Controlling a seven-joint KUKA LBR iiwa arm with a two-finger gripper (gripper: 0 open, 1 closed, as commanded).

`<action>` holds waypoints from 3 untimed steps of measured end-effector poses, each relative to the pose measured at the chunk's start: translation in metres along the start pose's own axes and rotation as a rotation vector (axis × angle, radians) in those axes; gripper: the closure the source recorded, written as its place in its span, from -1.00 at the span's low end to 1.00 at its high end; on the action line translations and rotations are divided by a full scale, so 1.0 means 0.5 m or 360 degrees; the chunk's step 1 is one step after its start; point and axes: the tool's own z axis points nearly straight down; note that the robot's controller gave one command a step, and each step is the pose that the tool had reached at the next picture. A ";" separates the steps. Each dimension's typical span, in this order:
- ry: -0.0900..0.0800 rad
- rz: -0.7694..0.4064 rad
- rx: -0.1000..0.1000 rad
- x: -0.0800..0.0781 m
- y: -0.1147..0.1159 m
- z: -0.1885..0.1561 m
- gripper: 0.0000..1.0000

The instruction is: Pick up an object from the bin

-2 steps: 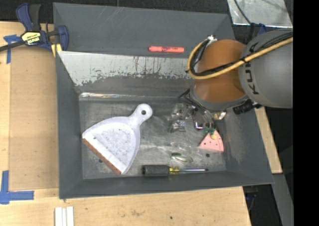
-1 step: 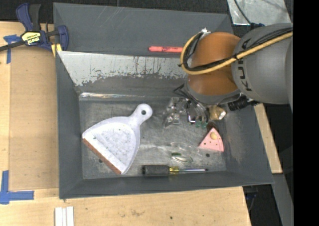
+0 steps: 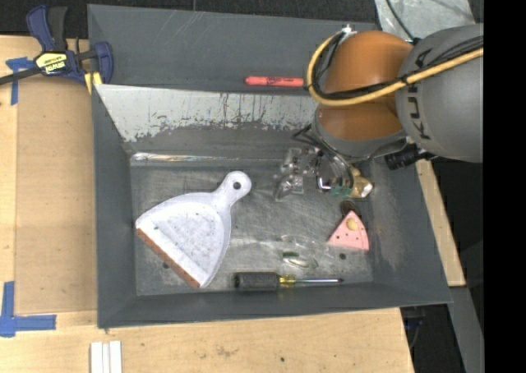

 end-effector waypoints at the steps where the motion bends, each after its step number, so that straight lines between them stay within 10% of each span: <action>1: -0.0014 -0.0256 -0.0001 -0.066 0.144 0.012 -1.00; 2: -0.0017 -0.0254 0.0000 -0.067 0.141 0.010 -1.00; 3: -0.0024 -0.0689 0.0001 -0.086 0.099 0.178 1.00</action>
Offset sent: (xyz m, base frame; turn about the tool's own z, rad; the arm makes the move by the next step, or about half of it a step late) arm 0.0000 0.0000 0.0000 0.0000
